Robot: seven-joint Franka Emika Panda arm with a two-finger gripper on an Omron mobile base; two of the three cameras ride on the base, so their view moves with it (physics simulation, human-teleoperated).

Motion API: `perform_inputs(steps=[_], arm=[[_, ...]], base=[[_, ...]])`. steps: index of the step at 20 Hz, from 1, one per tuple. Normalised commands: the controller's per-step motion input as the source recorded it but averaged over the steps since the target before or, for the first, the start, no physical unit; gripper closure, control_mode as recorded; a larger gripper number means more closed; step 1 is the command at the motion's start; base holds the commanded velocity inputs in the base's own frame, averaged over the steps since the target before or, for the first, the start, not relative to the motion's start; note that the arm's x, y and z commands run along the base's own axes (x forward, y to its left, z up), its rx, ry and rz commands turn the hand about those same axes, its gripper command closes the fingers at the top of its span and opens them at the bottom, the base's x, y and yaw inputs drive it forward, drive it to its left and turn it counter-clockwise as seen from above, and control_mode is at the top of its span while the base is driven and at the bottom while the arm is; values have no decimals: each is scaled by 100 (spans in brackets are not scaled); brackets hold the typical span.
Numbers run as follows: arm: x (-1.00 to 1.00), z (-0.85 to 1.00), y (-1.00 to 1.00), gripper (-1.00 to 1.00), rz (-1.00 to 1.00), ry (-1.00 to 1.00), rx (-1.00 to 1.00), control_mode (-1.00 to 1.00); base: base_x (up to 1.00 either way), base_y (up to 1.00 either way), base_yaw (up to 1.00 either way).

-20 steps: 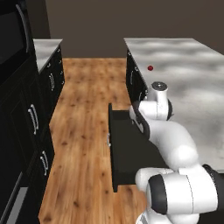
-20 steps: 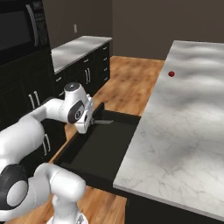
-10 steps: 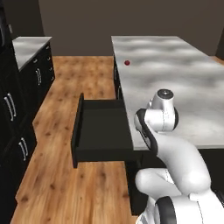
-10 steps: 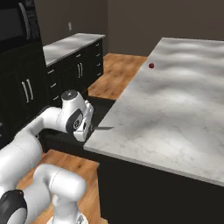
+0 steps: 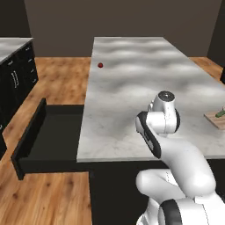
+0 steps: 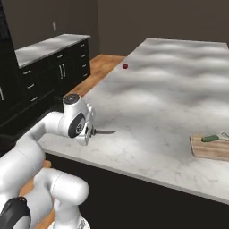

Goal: Open the drawer on the right and place the cutting tools on the cutting board.

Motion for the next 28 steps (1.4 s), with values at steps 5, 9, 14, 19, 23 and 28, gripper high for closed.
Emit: perform_inputs(steps=[5,9,14,19,23,28], arm=[[0,0,0,100,0,0,0,100],[0,0,0,100,0,0,0,100],[0,0,0,100,0,0,0,100],[0,0,0,100,0,0,0,100],[0,0,0,100,0,0,0,100],[98,0,-57,100,19,20,13,-100]], base=[[19,-100,0],[-9,-100,0],[10,-100,0],[58,-97,5],[92,-63,18],[0,0,0]])
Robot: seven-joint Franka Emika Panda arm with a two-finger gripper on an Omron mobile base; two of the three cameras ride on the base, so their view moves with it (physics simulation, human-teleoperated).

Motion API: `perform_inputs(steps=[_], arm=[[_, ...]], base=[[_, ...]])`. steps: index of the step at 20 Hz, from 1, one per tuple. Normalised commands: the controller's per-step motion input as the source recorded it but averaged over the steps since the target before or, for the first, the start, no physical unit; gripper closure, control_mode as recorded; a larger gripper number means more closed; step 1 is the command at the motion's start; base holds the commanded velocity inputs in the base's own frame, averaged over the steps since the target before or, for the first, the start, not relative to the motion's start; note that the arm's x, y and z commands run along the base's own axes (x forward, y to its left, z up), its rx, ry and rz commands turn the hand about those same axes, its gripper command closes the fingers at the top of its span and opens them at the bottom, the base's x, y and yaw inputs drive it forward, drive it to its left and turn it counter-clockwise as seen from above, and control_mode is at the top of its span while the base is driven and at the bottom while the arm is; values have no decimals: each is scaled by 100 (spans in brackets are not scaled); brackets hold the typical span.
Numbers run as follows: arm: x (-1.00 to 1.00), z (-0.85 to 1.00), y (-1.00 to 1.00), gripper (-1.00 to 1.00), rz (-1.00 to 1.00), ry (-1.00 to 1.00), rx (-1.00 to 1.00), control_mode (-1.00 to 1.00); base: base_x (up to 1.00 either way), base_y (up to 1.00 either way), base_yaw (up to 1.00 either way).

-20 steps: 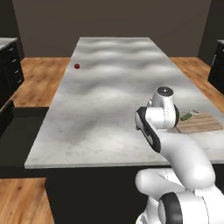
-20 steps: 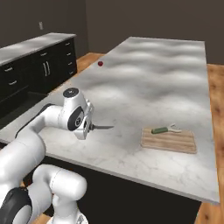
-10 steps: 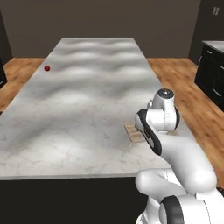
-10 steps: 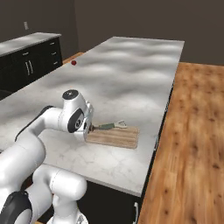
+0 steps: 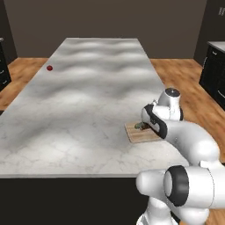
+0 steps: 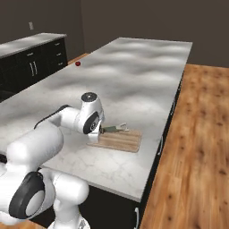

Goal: Open the drawer on the right and place the cutting tools on the cutting board.

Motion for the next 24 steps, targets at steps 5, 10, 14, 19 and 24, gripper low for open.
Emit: perform_inputs(steps=[5,10,14,19,24], arm=[[72,0,-38,100,12,18,6,-100],[51,-32,0,100,1,1,-2,-100],[39,-54,0,100,0,0,-7,-100],[11,-63,0,100,0,0,-8,-100],[0,-50,-3,100,0,0,-3,-100]], base=[[0,0,0],[0,0,0],[0,0,0],[0,0,0],[0,0,0]])
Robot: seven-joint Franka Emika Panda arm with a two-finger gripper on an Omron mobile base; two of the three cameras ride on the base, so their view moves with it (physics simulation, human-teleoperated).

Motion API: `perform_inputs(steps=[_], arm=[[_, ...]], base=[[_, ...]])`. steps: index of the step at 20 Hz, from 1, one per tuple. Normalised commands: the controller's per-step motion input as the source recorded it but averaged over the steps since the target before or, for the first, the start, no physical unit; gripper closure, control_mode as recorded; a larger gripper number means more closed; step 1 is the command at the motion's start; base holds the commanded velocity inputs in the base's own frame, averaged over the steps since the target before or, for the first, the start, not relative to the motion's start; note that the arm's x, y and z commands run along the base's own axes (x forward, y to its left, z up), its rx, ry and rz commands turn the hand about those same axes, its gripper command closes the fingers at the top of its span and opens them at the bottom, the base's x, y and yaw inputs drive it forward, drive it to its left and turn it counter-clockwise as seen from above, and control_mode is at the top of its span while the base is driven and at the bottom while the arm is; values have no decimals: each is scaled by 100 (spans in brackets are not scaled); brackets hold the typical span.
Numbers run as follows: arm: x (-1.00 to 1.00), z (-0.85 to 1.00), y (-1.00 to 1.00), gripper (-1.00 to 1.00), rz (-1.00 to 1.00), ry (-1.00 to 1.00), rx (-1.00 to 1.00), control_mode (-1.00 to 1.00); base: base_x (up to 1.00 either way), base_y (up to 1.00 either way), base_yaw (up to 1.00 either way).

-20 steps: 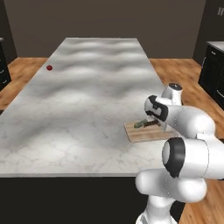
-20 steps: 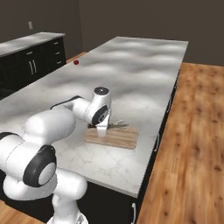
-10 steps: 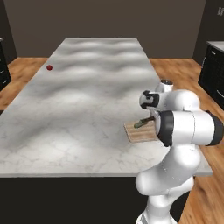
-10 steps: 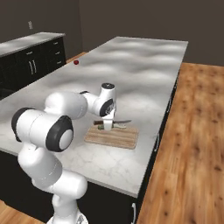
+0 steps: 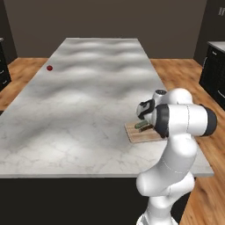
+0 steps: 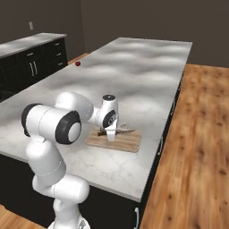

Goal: Open the drawer on the right and place the cutting tools on the cutting board.

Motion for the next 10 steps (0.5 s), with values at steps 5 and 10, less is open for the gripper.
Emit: perform_inputs(steps=[5,10], arm=[[0,-29,-2,100,0,0,0,-100],[7,-16,0,100,0,0,0,-100]], base=[[0,0,0],[0,0,0]])
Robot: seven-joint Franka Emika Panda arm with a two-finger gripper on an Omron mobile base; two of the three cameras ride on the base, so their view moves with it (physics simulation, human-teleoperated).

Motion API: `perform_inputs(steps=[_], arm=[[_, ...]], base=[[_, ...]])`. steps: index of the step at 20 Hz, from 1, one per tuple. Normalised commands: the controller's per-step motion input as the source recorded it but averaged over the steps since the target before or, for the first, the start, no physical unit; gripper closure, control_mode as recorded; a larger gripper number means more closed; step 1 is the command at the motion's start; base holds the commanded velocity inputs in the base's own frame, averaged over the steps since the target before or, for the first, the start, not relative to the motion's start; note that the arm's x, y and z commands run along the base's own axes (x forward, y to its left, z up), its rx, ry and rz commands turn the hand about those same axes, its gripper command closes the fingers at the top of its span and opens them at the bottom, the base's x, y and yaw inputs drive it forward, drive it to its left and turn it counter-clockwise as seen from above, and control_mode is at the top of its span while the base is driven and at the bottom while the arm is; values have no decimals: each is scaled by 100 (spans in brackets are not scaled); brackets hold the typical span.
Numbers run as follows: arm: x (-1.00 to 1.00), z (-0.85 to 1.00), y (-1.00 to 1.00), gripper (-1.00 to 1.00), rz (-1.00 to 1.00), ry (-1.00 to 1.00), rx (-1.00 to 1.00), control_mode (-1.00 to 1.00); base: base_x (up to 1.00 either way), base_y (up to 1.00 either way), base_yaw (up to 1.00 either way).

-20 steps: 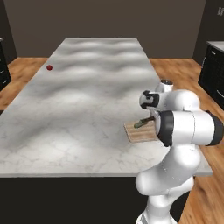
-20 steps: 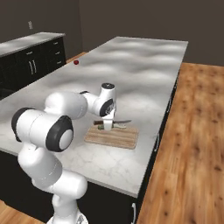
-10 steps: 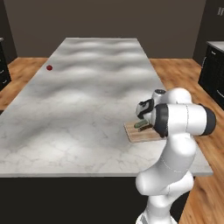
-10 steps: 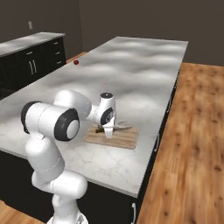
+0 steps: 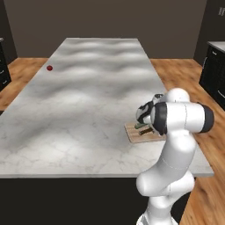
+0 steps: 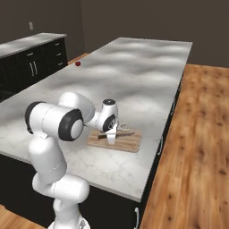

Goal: Open the drawer on the right and place the cutting tools on the cutting board.

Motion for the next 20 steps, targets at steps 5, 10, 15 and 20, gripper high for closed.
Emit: perform_inputs(steps=[5,10,15,20], arm=[[11,-3,0,-100,0,0,0,-100],[-18,52,0,-100,-1,0,0,-100],[-77,100,0,-100,-1,1,0,-100],[-100,100,11,-100,3,0,0,-100]], base=[[0,0,0],[0,0,0],[0,0,0],[0,0,0]])
